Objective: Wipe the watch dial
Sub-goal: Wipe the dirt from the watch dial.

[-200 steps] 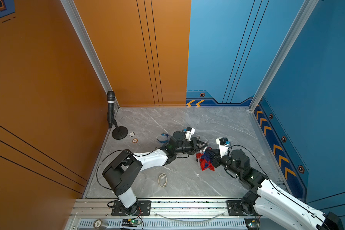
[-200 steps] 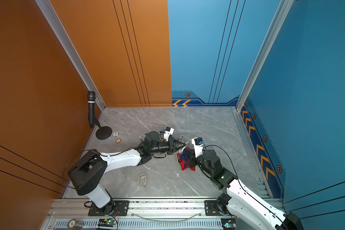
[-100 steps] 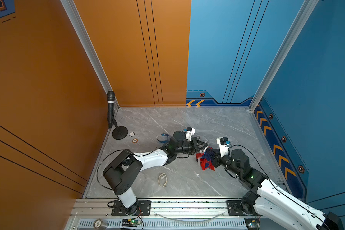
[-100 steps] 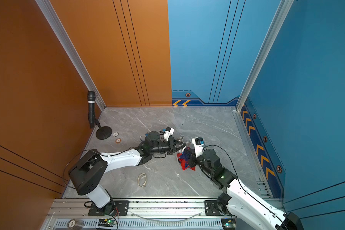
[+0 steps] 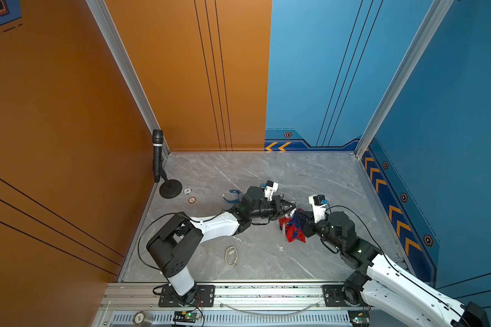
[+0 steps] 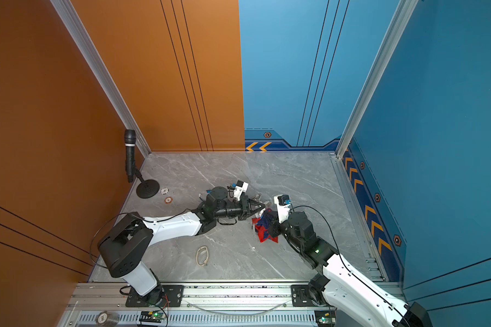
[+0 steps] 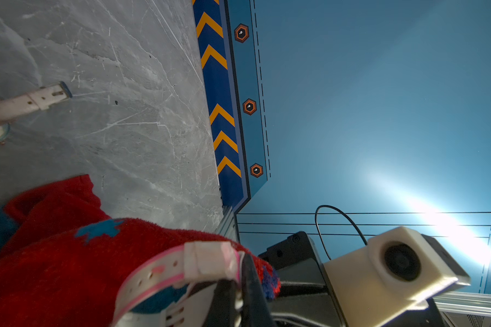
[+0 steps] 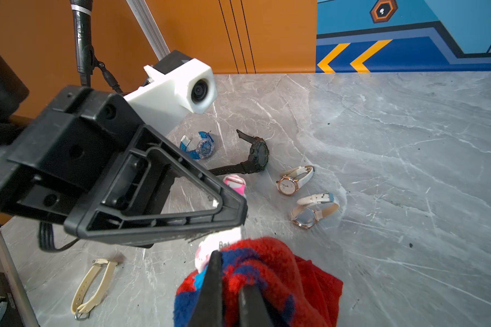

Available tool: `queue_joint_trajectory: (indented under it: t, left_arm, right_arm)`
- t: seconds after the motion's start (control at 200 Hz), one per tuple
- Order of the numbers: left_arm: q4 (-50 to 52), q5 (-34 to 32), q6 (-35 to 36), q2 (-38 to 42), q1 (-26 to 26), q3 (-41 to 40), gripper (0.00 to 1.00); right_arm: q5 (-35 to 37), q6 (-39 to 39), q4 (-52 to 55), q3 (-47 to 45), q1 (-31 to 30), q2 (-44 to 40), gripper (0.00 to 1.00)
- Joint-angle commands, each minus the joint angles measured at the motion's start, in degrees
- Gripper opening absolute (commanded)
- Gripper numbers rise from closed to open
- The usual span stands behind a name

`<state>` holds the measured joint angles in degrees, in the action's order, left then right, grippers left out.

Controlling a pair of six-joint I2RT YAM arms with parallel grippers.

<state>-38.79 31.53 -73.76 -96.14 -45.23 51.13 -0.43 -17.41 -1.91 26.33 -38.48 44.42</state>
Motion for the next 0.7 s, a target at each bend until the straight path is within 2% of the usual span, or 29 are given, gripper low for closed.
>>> queue_joint_trajectory:
  t: [0.0, 0.165, 0.33, 0.406, 0.516, 0.696]
  left_arm:
    - [-0.24, 4.57, 0.13, -1.09, -2.66, 1.53, 0.0]
    - [-0.24, 4.91, 0.02, -1.03, -2.74, 1.89, 0.0]
    - [-0.24, 5.21, 0.02, -0.5, -2.53, 1.61, 0.0]
    - [-0.24, 5.21, 0.02, -0.63, -2.58, 1.64, 0.0]
    - [-0.24, 5.12, 0.1, -1.22, -2.7, 1.94, 0.0]
    - [-0.24, 5.47, 0.02, -2.31, -2.9, 3.18, 0.0]
  right_arm:
    - [1.79, 1.43, -2.03, 4.11, -4.72, 2.05, 0.0]
    - [4.49, 3.06, -1.59, 4.2, -4.84, 1.57, 0.0]
    - [3.31, 1.61, 2.99, 2.52, 3.99, -0.11, 0.0]
    - [0.83, 0.91, 3.25, 2.17, 6.06, -0.67, 0.0]
    - [-0.65, 0.78, 1.31, 2.91, 3.78, -0.72, 0.0]
    - [3.15, 2.16, 0.12, 5.23, -4.55, 1.23, 0.0]
